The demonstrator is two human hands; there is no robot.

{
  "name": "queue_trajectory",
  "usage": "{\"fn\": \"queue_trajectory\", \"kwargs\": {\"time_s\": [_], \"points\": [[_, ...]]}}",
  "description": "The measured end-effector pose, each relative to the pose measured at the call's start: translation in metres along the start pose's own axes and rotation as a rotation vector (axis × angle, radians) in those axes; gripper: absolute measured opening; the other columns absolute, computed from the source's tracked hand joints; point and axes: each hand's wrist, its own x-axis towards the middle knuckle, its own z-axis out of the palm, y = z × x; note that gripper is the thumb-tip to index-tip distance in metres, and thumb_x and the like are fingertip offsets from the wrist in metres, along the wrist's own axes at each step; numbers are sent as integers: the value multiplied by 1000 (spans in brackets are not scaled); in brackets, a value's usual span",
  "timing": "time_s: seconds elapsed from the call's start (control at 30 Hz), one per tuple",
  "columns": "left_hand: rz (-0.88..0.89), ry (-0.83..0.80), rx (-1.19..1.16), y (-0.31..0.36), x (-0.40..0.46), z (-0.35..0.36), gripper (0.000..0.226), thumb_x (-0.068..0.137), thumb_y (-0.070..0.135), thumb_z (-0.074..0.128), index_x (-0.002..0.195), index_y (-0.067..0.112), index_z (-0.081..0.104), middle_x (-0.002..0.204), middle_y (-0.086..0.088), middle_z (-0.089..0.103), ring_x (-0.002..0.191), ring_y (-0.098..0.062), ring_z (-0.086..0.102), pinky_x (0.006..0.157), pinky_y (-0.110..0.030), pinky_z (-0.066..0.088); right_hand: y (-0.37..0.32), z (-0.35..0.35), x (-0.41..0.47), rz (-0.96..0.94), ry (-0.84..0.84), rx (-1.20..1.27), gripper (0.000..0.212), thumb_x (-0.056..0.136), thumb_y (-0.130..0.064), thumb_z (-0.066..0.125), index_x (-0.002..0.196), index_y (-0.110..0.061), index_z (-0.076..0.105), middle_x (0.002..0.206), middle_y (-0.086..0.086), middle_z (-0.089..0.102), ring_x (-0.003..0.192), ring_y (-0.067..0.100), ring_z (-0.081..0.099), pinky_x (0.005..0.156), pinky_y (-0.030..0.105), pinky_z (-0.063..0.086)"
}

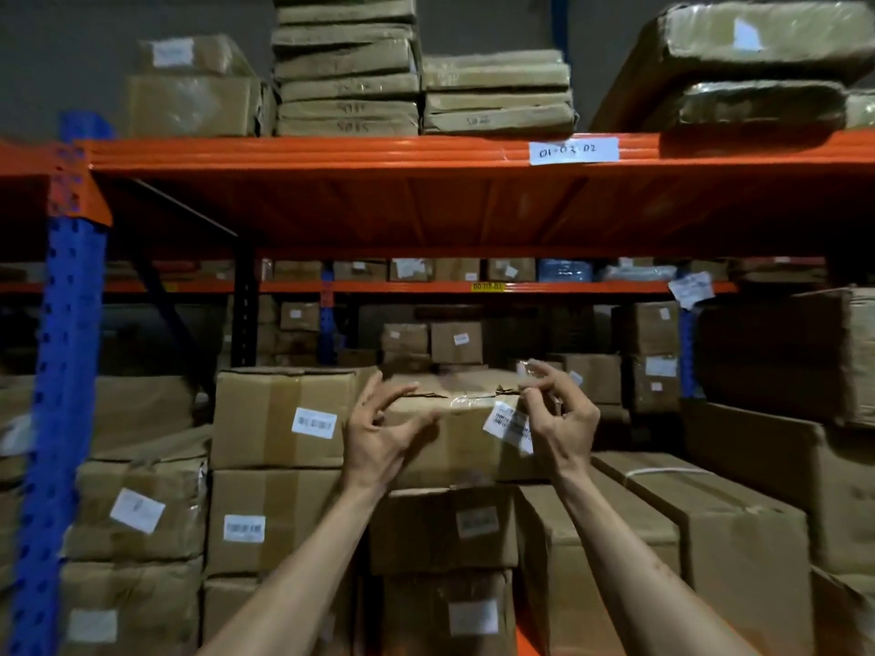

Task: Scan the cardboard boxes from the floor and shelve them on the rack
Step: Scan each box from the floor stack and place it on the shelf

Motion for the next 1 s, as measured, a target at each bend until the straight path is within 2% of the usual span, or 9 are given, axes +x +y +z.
{"fn": "queue_trajectory", "kwargs": {"time_s": [0.1, 0.17, 0.3, 0.43, 0.53, 0.67, 0.77, 0.87, 1.0], "points": [[63, -66, 145, -30, 19, -3, 60, 58, 48, 86, 115, 35, 73, 148, 9, 45, 128, 8, 41, 90, -3, 42, 21, 27, 12, -149, -52, -125, 15, 86, -1, 77, 82, -14, 71, 113, -1, 72, 110, 11, 66, 97, 45, 56], [87, -119, 263, -55, 22, -1, 69, 57, 59, 83, 123, 48, 64, 153, 12, 32, 132, 4, 37, 96, -15, 44, 42, 38, 5, -146, -87, -173, 6, 86, -14, 74, 90, -12, 71, 116, 2, 70, 109, 17, 65, 92, 48, 58], [119, -179, 365, -101, 32, 4, 79, 63, 77, 73, 133, 71, 39, 164, 12, 8, 144, -11, 20, 102, -40, 44, 79, 62, 9, -153, -178, -323, 24, 90, -31, 72, 110, -18, 73, 141, 7, 53, 128, 17, 50, 94, 47, 58], [26, -275, 520, -135, 55, 4, 75, 67, 90, 55, 135, 76, 25, 164, 16, -11, 149, -22, 19, 105, -54, 44, 107, 78, 21, -283, -343, -580, 34, 104, -37, 57, 131, -20, 69, 167, 11, 29, 154, 27, 20, 123, 46, 27], [86, -308, 721, -156, 57, 2, 77, 78, 91, 34, 147, 65, 12, 162, 5, -30, 150, -38, 19, 101, -56, 46, 113, 87, 11, -517, -340, -832, 55, 105, -41, 38, 146, -12, 61, 166, 18, 33, 155, 29, 16, 126, 50, 9], [343, -195, 952, -149, 63, 9, 78, 97, 68, 25, 159, 21, 21, 166, -21, -9, 152, -44, 3, 118, -56, 23, 103, 93, 10, -441, -265, -839, 61, 106, -41, 32, 160, -13, 37, 171, 15, 21, 158, 27, 11, 126, 55, 7], [521, -192, 1066, -140, 65, 8, 75, 102, 53, 26, 154, -1, 28, 164, -25, 13, 152, -40, 12, 123, -54, 11, 97, 92, 15, -465, -284, -826, 63, 106, -43, 31, 161, -14, 34, 171, 15, 20, 159, 27, 11, 126, 56, 6], [468, -239, 1101, -170, 46, 19, 73, 102, 49, 29, 150, -6, 33, 159, -25, 27, 149, -37, 24, 122, -52, 12, 131, 101, -6, -442, -345, -840, 62, 106, -42, 30, 161, -13, 38, 171, 15, 22, 159, 27, 13, 127, 56, 7], [404, -319, 1156, -172, 55, 16, 75, 102, 51, 22, 153, -4, 27, 160, -24, 27, 151, -36, 20, 123, -51, 6, 134, 104, 4, -433, -392, -905, 63, 107, -44, 26, 163, -14, 32, 173, 12, 16, 160, 26, 9, 129, 50, -3]]}}
